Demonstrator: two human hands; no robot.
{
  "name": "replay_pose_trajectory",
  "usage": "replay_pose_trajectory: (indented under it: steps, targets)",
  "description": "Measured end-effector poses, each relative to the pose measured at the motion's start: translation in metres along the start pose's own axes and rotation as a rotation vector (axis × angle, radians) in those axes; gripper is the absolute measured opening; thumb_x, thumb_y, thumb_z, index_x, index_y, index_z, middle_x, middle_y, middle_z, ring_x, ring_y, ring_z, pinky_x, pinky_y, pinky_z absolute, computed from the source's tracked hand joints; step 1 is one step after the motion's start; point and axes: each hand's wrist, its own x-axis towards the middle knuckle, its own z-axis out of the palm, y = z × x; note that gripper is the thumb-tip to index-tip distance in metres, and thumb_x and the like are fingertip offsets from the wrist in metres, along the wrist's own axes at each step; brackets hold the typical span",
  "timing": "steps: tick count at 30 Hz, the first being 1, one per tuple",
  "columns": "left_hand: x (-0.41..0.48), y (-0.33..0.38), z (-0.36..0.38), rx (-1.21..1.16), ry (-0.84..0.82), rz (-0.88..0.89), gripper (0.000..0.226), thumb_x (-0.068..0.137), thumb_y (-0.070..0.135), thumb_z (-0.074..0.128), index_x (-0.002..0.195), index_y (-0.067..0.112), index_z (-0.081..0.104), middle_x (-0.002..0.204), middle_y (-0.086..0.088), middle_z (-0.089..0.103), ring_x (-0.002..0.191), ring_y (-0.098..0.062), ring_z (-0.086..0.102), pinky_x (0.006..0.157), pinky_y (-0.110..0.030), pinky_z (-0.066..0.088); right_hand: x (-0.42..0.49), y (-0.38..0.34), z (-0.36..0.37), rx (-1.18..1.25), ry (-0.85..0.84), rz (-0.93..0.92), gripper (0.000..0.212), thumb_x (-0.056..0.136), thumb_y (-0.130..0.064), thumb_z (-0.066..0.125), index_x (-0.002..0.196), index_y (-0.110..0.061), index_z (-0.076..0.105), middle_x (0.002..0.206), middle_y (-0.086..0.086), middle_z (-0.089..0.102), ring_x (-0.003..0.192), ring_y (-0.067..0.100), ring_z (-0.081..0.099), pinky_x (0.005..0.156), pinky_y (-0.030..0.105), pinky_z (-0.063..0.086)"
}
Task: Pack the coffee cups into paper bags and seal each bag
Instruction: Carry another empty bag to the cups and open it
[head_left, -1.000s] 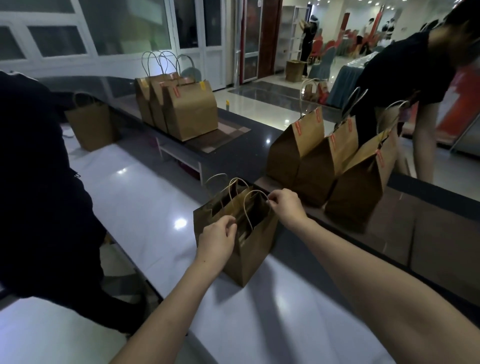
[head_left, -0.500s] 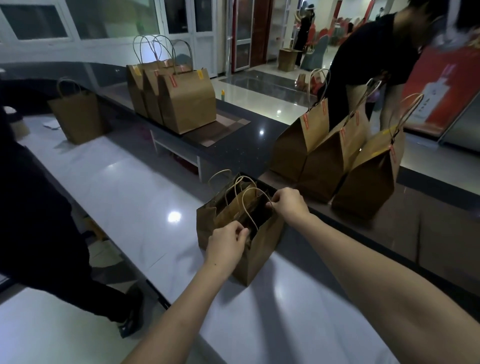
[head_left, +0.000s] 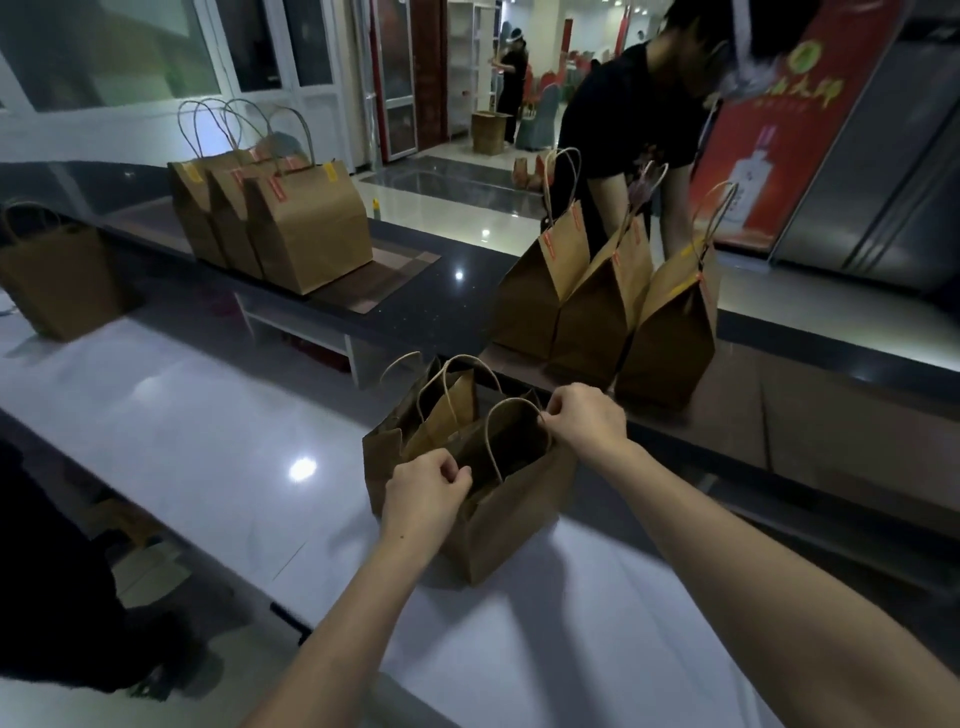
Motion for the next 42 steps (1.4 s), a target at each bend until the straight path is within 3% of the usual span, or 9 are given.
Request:
replay_pose_trajectory:
  steps: [5,10,17,27,30,34,37,40,42]
  targets:
    - [-0.016,0.017,-0.003,0.000,-0.021,0.043,0.020,0.095,0.031,0.075,0.079,0.026,0.062,0.076,0.006,0.066,0.070,-0.009,0.064,0.067,-0.024,0.056,-0.036,0.024,-0.020,0.079,0.043,0.040,0.013,0.095,-0.035,0.072,0.087,-0.026,0.069,0.089,-0.007,0.064,0.076,0.007,0.059,0.066,0.031,0.052]
    - [-0.042,0.043,0.001,0.038,-0.056,0.106,0.019,0.093,0.022,0.076,0.081,0.028,0.062,0.075,0.006,0.067,0.068,-0.011,0.067,0.070,-0.034,0.062,-0.082,0.058,-0.046,0.155,0.098,0.111,0.010,0.100,-0.036,0.068,0.098,-0.026,0.067,0.086,-0.006,0.067,0.078,0.011,0.065,0.075,0.036,0.060]
    - [-0.088,0.099,0.012,-0.011,-0.101,0.277,0.021,0.094,0.018,0.073,0.104,0.032,0.060,0.087,0.007,0.065,0.078,-0.011,0.067,0.074,-0.038,0.064,-0.164,0.125,-0.093,0.225,0.216,0.208,0.011,0.100,-0.033,0.067,0.095,-0.025,0.063,0.086,-0.004,0.065,0.078,0.010,0.064,0.072,0.032,0.058]
    - [-0.190,0.185,0.064,-0.040,-0.190,0.497,0.016,0.095,0.018,0.072,0.103,0.028,0.062,0.087,0.006,0.066,0.079,-0.011,0.067,0.076,-0.037,0.064,-0.311,0.224,-0.151,0.274,0.385,0.439,0.016,0.099,-0.029,0.064,0.086,-0.025,0.057,0.084,-0.001,0.064,0.078,0.015,0.063,0.067,0.034,0.056]
    - [-0.221,0.205,0.080,-0.042,-0.245,0.555,0.016,0.095,0.019,0.072,0.103,0.028,0.062,0.087,0.005,0.067,0.079,-0.012,0.067,0.075,-0.038,0.064,-0.356,0.246,-0.166,0.257,0.423,0.509,0.017,0.098,-0.029,0.064,0.084,-0.023,0.056,0.083,0.000,0.064,0.077,0.018,0.063,0.063,0.033,0.052]
    - [-0.275,0.234,0.107,-0.052,-0.311,0.639,0.013,0.097,0.019,0.071,0.103,0.026,0.063,0.086,0.006,0.065,0.077,-0.009,0.064,0.071,-0.032,0.060,-0.423,0.281,-0.184,0.268,0.484,0.606,0.016,0.094,-0.031,0.064,0.082,-0.024,0.056,0.080,0.001,0.065,0.075,0.021,0.064,0.071,0.044,0.062]
    - [-0.305,0.250,0.124,-0.060,-0.380,0.680,0.010,0.097,0.019,0.070,0.104,0.023,0.065,0.086,0.005,0.066,0.078,-0.011,0.065,0.072,-0.033,0.061,-0.465,0.301,-0.193,0.250,0.518,0.657,0.015,0.097,-0.029,0.063,0.084,-0.025,0.056,0.081,0.000,0.065,0.076,0.019,0.065,0.069,0.039,0.062]
    - [-0.342,0.270,0.142,-0.042,-0.465,0.756,0.009,0.094,0.019,0.068,0.101,0.024,0.065,0.085,0.004,0.067,0.079,-0.015,0.065,0.072,-0.039,0.061,-0.513,0.323,-0.203,0.224,0.567,0.757,0.017,0.095,-0.029,0.061,0.080,-0.024,0.055,0.081,0.001,0.064,0.075,0.020,0.063,0.059,0.031,0.050]
    - [-0.363,0.283,0.151,-0.041,-0.507,0.793,0.009,0.094,0.017,0.068,0.099,0.024,0.065,0.085,0.004,0.067,0.078,-0.014,0.065,0.067,-0.035,0.057,-0.538,0.336,-0.208,0.230,0.588,0.804,0.018,0.093,-0.030,0.062,0.078,-0.024,0.054,0.080,0.001,0.064,0.075,0.020,0.062,0.063,0.037,0.055]
